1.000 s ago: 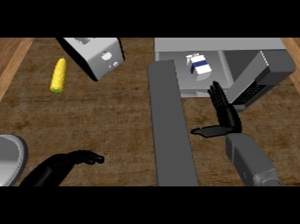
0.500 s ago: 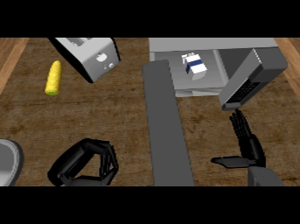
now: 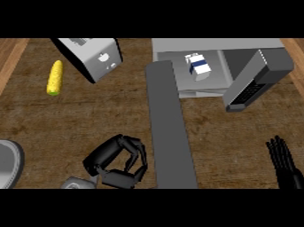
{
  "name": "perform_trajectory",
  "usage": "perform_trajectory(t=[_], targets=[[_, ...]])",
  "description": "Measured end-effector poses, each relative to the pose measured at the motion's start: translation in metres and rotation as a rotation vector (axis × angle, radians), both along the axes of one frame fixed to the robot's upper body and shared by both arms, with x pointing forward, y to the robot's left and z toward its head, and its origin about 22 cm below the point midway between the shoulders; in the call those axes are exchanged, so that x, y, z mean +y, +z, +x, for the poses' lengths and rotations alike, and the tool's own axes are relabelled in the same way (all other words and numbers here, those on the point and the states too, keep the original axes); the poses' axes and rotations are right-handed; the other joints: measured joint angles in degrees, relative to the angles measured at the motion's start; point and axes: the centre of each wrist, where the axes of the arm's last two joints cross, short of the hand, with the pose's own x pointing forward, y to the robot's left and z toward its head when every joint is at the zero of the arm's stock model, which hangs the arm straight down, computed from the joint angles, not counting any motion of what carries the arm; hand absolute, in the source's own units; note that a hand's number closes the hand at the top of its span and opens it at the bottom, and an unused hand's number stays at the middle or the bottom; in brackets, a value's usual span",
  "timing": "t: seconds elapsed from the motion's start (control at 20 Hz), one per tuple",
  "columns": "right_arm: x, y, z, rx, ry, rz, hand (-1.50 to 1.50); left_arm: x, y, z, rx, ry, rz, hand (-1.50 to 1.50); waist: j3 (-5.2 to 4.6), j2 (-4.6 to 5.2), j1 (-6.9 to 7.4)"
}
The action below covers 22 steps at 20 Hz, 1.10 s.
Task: Pick up the milk, place it into the microwave and close the microwave
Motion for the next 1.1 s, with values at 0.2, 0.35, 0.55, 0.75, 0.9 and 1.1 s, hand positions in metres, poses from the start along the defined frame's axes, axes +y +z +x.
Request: perform_trajectory(t=[0.2, 0.35, 0.55, 0.75, 0.9, 1.1], targets=[[-0.012, 0.02, -0.023, -0.035, 0.009, 0.016, -1.5, -0.024, -0.008, 0.001, -0.024, -0.016, -0.005, 1.5, 0.01, 0.13, 0.09], [-0.013, 0.038, -0.032, -0.075, 0.029, 0.015, -1.5, -0.045, -0.016, -0.003, -0.032, -0.05, -0.015, 1.5, 0.02, 0.2, 0.02], [-0.016, 0.062, -0.037, -0.109, 0.086, 0.057, -1.5, -0.073, -0.023, -0.012, 0.008, -0.094, 0.013, 1.5, 0.04, 0.33, -0.54], [-0.009, 0.086, -0.035, -0.145, 0.162, 0.09, -1.5, -0.097, -0.029, -0.021, 0.016, -0.083, 0.033, 1.5, -0.01, 0.49, -1.26], [-0.004, 0.102, -0.031, -0.162, 0.219, 0.115, -1.5, -0.11, -0.027, -0.023, 0.004, -0.063, 0.054, 1.5, 0.01, 0.66, -1.77], [0.003, 0.124, -0.023, -0.194, 0.297, 0.131, -1.5, -0.123, -0.022, -0.023, -0.014, -0.014, 0.079, 1.5, 0.02, 0.89, -2.67]])
